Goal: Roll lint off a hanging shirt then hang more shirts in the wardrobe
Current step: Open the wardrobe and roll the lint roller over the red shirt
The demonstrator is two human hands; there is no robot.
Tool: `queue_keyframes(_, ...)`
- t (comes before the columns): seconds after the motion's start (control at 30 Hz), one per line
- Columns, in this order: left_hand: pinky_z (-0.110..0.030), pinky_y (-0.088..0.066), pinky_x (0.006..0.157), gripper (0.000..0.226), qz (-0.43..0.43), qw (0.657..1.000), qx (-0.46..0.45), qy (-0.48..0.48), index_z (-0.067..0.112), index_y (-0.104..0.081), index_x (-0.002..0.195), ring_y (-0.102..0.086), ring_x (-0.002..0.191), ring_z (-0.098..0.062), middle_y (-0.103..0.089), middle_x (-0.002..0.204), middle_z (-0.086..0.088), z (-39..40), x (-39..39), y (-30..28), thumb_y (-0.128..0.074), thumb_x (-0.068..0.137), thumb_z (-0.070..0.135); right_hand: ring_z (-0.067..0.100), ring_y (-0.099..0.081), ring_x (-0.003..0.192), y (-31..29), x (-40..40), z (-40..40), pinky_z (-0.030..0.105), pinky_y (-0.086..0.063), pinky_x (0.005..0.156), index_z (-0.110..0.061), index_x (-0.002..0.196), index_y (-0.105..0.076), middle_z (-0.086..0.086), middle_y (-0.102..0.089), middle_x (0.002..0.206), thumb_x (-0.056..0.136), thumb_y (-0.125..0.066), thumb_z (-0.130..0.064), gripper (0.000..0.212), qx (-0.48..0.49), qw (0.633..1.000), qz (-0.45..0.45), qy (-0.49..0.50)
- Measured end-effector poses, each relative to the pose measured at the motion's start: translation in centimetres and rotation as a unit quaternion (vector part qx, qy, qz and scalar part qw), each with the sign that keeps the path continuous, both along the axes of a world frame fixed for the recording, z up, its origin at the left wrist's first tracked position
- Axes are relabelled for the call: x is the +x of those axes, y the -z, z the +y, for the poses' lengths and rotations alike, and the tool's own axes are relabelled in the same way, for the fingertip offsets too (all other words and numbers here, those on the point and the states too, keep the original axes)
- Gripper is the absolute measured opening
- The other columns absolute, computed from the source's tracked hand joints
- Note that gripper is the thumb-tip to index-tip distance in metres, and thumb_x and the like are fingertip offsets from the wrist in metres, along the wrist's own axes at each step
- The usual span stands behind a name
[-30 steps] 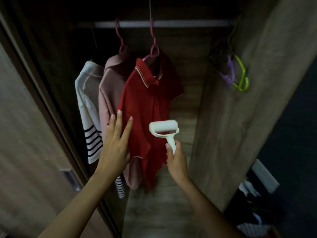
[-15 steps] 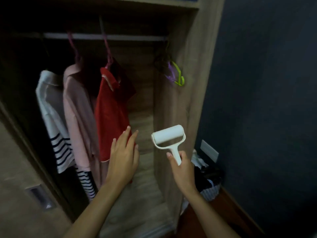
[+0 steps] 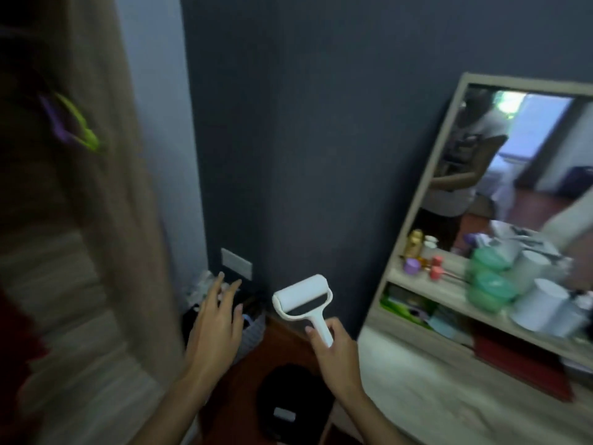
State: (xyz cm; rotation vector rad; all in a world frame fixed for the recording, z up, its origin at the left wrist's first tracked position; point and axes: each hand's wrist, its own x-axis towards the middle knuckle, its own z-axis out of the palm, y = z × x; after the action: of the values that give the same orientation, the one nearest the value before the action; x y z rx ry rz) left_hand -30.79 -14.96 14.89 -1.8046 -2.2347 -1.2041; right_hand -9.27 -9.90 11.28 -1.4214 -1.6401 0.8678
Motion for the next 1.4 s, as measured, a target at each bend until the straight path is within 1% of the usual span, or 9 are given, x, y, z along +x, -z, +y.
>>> queue_keyframes(0.27,-0.041,-0.045,0.098,0.039,-0.052,0.992,-0.081,0.079,0.011,-0.052,0.133,-0.045,0.13,-0.035,-0.034,0.151,-0.015,7.5,18.4,5.2,-0.053,0.093,0.012,0.002,-0.059,0.065,4.4,17.8,2.8,0.017,-0.04,0.052,-0.024,0.087,-0.052,-0.005,-0.064,0.068,0.088,-0.062,-0.034,0.014,-0.047,0.995,-0.063,0.063)
queue_keyframes(0.53,-0.039,-0.037,0.105,0.043,-0.052,0.973,-0.211,0.073,0.012,-0.048,0.137,-0.04,0.133,-0.036,-0.03,0.152,-0.017,10.4,30.7,12.7,-0.048,0.094,0.012,0.003,-0.056,0.063,11.3,29.8,4.2,0.023,-0.039,0.054,-0.026,0.082,-0.048,-0.008,-0.061,0.071,0.09,-0.055,-0.049,0.025,-0.122,0.98,-0.145,0.065)
queue_keyframes(0.63,-0.042,-0.051,0.089,0.039,-0.02,0.968,-0.243,0.06,0.01,-0.06,0.126,-0.057,0.117,-0.038,-0.047,0.14,-0.024,10.2,32.5,15.6,-0.051,0.089,0.016,0.006,-0.056,0.065,13.3,31.5,4.8,0.025,-0.038,0.055,-0.023,0.087,-0.046,-0.01,-0.056,0.072,0.091,-0.05,-0.054,0.031,-0.145,0.975,-0.166,0.041)
queue_keyframes(0.73,-0.045,-0.058,0.063,0.045,0.003,0.943,-0.328,0.063,0.004,-0.068,0.115,-0.069,0.095,-0.038,-0.062,0.121,-0.027,9.9,32.9,18.4,-0.074,0.073,0.019,0.017,-0.062,0.084,15.1,31.9,5.7,0.032,-0.046,0.072,-0.023,0.095,-0.045,-0.011,-0.055,0.084,0.094,-0.048,-0.048,0.025,-0.187,0.964,-0.189,0.027)
queue_keyframes(0.9,-0.042,-0.059,0.052,0.079,0.005,0.93,-0.363,0.058,-0.003,-0.059,0.122,-0.07,0.094,-0.037,-0.063,0.118,-0.03,9.3,32.8,19.0,-0.091,0.054,0.023,0.02,-0.053,0.123,16.7,31.7,6.7,0.035,-0.042,0.102,-0.017,0.139,-0.041,-0.002,-0.054,0.132,0.097,-0.045,-0.041,0.049,-0.221,0.96,-0.173,-0.012)
queue_keyframes(1.0,-0.042,-0.06,0.059,0.062,0.01,0.94,-0.34,0.039,-0.003,-0.056,0.125,-0.069,0.099,-0.037,-0.06,0.123,-0.03,8.8,32.3,18.6,-0.071,0.075,0.03,0.022,-0.056,0.117,17.5,31.6,7.1,0.034,-0.045,0.095,-0.016,0.135,-0.046,0.003,-0.059,0.125,0.096,-0.044,-0.045,0.049,-0.193,0.958,-0.21,-0.012)
queue_keyframes(1.13,-0.041,-0.036,0.109,0.068,-0.032,0.947,-0.318,0.016,0.006,-0.017,0.151,-0.029,0.142,-0.031,-0.016,0.158,-0.02,8.2,31.7,17.5,-0.047,0.097,0.035,0.026,-0.059,0.106,18.2,31.3,7.5,0.038,-0.047,0.088,-0.013,0.124,-0.055,0.008,-0.063,0.112,0.09,-0.046,-0.054,0.054,-0.164,0.952,-0.258,0.005)
queue_keyframes(1.3,-0.038,-0.023,0.115,0.072,-0.087,0.95,-0.3,-0.018,0.014,-0.003,0.153,-0.014,0.147,-0.026,-0.001,0.161,-0.01,7.0,28.6,16.9,-0.04,0.098,0.041,0.028,-0.059,0.102,17.1,28.9,7.4,0.045,-0.054,0.081,-0.01,0.119,-0.055,0.012,-0.058,0.116,0.08,-0.07,-0.026,0.044,-0.015,0.97,-0.233,0.069)
queue_keyframes(1.4,-0.038,-0.023,0.116,0.071,-0.093,0.952,-0.288,-0.05,0.014,-0.004,0.153,-0.014,0.147,-0.027,-0.003,0.161,-0.011,5.5,25.7,16.6,-0.041,0.098,0.039,0.023,-0.061,0.1,15.4,25.0,7.3,0.041,-0.056,0.08,-0.011,0.119,-0.055,0.008,-0.06,0.116,0.084,-0.066,-0.021,0.038,0.086,0.977,-0.194,-0.018)
